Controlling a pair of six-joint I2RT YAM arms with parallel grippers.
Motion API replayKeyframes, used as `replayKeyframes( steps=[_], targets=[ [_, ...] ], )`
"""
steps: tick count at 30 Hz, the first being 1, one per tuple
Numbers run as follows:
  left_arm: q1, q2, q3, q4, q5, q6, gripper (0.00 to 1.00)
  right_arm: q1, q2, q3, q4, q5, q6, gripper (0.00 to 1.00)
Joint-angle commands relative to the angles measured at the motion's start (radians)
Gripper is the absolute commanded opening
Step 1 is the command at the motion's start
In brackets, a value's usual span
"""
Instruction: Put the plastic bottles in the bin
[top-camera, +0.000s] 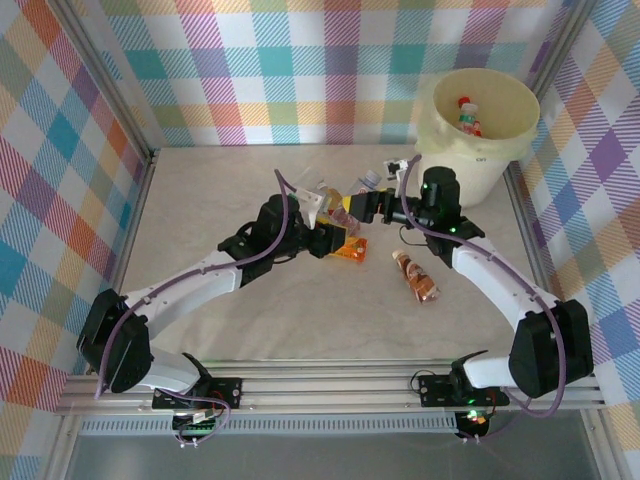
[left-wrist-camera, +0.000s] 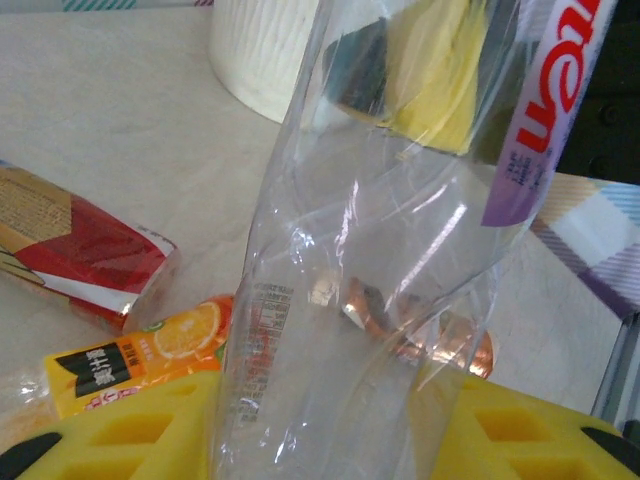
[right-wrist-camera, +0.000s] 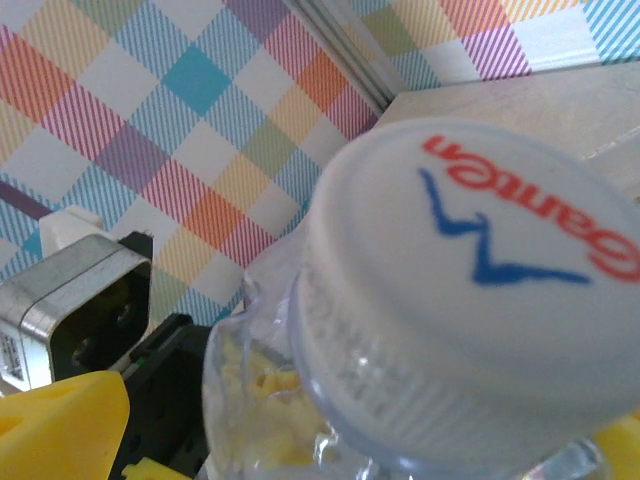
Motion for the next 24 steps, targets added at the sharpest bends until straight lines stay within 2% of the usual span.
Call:
replayKeyframes(
  steps=[1,6,12,20,24],
  targets=[
    [-0.011,-0.011,-0.024,0.102,-0.007,-0.051,0.47,0.002,0.016,0.03,0.032,0.02,0.021,0.98],
    [-0.018,-0.006,-0.018,0.085,-0.034,-0.057,0.47,0.002,0.028,0.039,0.017,-0.009,0.033,0.84],
    [-0.019,0.003,-0.02,0.103,0.044,-0.044,0.48,0.012,0.061,0.064,-0.006,-0.028,0.054,0.75],
    [-0.02,-0.001,-0.012,0.058,0.064,-0.006,0.48,0.016,0.056,0.082,-0.11,0.052,0.02,0.53],
    [-0.02,0.003,-0.004,0.053,0.082,0.001,0.5,0.015,0.046,0.091,-0.153,0.094,0.002,0.48]
  ],
)
